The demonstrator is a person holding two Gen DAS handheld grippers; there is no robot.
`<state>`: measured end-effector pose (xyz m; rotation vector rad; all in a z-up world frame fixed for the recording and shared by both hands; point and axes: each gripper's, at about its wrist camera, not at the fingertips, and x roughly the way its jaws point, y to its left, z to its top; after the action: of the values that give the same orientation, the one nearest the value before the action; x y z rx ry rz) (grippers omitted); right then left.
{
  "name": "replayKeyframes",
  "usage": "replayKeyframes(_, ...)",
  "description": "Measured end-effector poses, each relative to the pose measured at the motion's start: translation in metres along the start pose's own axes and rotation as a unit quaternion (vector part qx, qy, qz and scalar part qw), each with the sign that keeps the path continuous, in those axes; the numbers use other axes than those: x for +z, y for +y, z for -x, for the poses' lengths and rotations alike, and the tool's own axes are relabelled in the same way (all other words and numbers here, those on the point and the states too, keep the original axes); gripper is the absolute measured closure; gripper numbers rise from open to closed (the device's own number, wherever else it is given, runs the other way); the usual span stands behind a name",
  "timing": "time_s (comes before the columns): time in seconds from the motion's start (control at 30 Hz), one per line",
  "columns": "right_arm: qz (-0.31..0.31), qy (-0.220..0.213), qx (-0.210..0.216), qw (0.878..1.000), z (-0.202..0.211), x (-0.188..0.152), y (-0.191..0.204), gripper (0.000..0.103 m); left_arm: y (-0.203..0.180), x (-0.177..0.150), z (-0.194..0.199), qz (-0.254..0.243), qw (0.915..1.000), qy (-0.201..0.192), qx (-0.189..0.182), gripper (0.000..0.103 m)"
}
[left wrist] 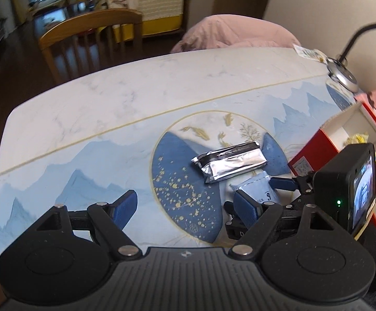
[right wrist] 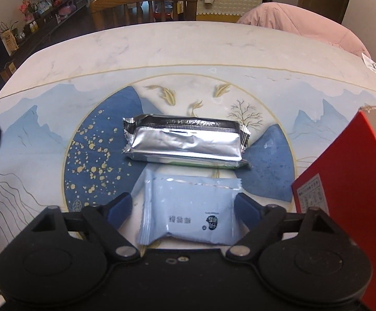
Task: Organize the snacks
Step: 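Grasp the silver foil bar with the left tool while the right tool grasps the light-blue packet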
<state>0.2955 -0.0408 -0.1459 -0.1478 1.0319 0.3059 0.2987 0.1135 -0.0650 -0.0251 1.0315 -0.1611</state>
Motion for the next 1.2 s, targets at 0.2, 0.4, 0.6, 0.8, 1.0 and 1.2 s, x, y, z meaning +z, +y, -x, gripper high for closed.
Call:
replayKeyframes(0.2,0.01,-0.005,0.009,1.0,0.008,-0.006,-0.003,0.039,-0.01,0.019,-0.021,-0.083,0.9961,0.012,-0.029,0.022)
replayKeyframes(0.4,0.011,-0.008,0.041,0.999,0.022,-0.022,-0.009,0.051,-0.031,0.039,-0.058,-0.19,0.9795,0.033,-0.057,0.022)
replayKeyframes(0.6,0.004,-0.001,0.069,0.998,0.044,-0.048,-0.019,0.054,-0.062,0.048,-0.106,-0.294,0.9506,0.063,-0.076,0.022)
replayKeyframes(0.8,0.016,-0.003,0.066,0.998,0.052,-0.064,-0.017,0.054,-0.088,0.044,-0.147,-0.361,0.9255,0.088,-0.076,0.023)
replayKeyframes(1.0,0.017,-0.009,0.064,0.998,0.055,-0.07,-0.015,0.055,-0.097,0.047,-0.158,-0.372,0.9181,0.097,-0.098,0.04)
replayKeyframes(1.2,0.01,-0.013,0.063,0.998,0.058,-0.072,-0.017,0.056,-0.095,0.042,-0.153,-0.345,0.9292,0.096,-0.092,0.052)
